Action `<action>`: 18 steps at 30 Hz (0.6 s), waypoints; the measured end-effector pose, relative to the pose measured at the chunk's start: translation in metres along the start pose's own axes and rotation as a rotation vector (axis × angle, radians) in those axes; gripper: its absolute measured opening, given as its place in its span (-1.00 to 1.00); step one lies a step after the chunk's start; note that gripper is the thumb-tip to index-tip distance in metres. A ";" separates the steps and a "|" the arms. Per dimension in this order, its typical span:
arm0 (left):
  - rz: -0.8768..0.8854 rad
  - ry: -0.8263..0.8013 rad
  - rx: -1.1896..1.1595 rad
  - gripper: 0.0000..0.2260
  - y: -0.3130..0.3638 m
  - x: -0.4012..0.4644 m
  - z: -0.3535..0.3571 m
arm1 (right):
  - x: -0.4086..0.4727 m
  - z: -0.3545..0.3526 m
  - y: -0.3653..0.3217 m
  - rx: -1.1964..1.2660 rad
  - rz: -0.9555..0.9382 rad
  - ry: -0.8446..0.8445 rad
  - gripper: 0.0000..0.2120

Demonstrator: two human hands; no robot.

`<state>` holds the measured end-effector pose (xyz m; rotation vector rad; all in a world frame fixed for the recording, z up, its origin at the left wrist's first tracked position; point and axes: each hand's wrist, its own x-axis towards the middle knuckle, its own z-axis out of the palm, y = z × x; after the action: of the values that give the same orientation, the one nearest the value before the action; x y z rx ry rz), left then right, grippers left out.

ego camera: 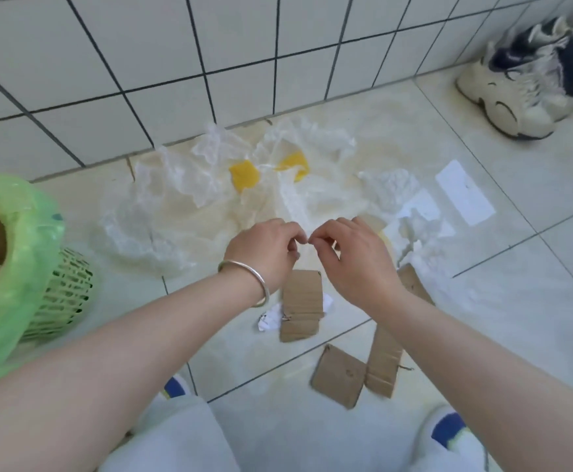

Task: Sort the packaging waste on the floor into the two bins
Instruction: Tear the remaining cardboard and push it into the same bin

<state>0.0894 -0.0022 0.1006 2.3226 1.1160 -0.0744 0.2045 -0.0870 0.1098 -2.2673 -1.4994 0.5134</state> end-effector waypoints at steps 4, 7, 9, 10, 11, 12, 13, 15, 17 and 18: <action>-0.082 -0.136 -0.011 -0.77 -0.004 0.008 0.036 | -0.015 0.017 0.047 0.114 0.166 -0.041 -0.80; -0.250 -0.202 -0.043 -0.76 -0.022 0.008 0.073 | -0.025 0.032 0.072 0.220 0.312 -0.100 -0.79; -0.404 -0.241 -0.048 -0.62 -0.032 0.005 0.098 | -0.037 0.045 0.087 0.181 0.383 -0.190 -0.80; -0.487 -0.239 -0.060 -0.52 -0.035 0.003 0.109 | -0.044 0.053 0.095 0.133 0.400 -0.249 -0.80; -0.558 -0.231 -0.070 -0.42 -0.036 0.002 0.120 | -0.053 0.062 0.102 0.086 0.407 -0.313 -0.81; -0.611 -0.221 -0.073 -0.33 -0.035 0.001 0.129 | -0.061 0.070 0.108 0.047 0.407 -0.375 -0.81; -0.643 -0.210 -0.071 -0.27 -0.034 0.000 0.137 | -0.070 0.078 0.112 0.012 0.402 -0.429 -0.81; -0.662 -0.179 -0.047 -0.24 -0.030 -0.002 0.154 | -0.085 0.089 0.117 -0.047 0.384 -0.499 -0.75; -0.654 -0.134 -0.009 -0.25 -0.026 -0.005 0.164 | -0.097 0.098 0.117 -0.101 0.361 -0.540 -0.61; -0.647 -0.118 0.006 -0.26 -0.024 -0.006 0.168 | -0.101 0.101 0.115 -0.140 0.349 -0.560 -0.54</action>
<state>0.0986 -0.0792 -0.0502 1.8442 1.7527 -0.4456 0.2084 -0.2119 -0.0250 -2.6535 -1.3974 1.2669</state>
